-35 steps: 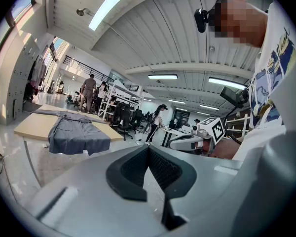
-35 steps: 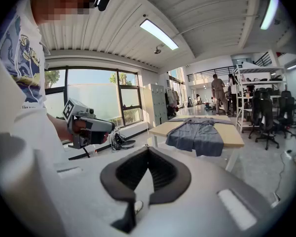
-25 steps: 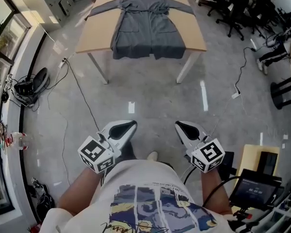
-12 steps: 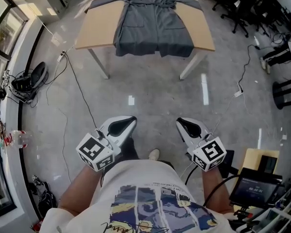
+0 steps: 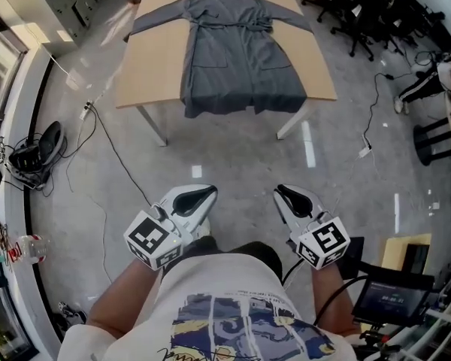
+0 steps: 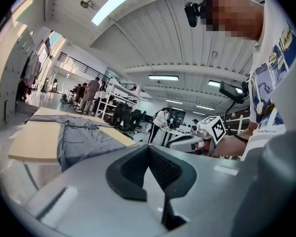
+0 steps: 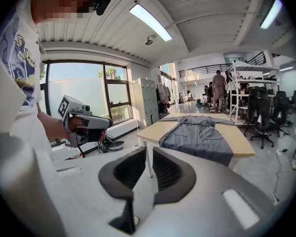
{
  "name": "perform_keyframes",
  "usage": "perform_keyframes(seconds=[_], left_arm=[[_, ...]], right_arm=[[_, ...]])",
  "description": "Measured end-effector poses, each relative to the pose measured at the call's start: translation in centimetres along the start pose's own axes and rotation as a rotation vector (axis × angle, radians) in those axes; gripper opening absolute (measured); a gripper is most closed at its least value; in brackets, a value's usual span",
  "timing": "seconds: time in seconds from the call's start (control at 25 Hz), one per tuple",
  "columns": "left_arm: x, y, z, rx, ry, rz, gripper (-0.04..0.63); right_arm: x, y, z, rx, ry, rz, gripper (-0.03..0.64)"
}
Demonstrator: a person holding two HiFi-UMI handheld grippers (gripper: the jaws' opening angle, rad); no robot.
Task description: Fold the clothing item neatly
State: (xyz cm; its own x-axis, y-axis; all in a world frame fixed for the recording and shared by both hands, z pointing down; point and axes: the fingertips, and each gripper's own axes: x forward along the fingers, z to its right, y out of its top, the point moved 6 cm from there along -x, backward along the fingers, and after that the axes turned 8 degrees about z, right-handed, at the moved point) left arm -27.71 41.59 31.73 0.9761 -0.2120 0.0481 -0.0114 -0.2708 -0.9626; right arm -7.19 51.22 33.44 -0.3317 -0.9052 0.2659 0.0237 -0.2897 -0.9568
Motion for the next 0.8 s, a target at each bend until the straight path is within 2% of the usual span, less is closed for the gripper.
perform_keyframes(seconds=[0.28,0.56,0.8], left_arm=[[0.9,1.2,-5.5,0.001,-0.007,0.002,0.003],[5.7,2.5,-9.2,0.007,0.046,0.009,0.003],[10.4,4.1,-11.4,0.031,0.122,-0.006,0.004]], right_arm=[[3.8,1.2,1.3,-0.002,-0.032,-0.023,0.031],[7.2,2.7,8.7,-0.020,-0.025,0.001,0.032],[10.9,4.8,14.9,-0.025,0.047,0.044,0.046]])
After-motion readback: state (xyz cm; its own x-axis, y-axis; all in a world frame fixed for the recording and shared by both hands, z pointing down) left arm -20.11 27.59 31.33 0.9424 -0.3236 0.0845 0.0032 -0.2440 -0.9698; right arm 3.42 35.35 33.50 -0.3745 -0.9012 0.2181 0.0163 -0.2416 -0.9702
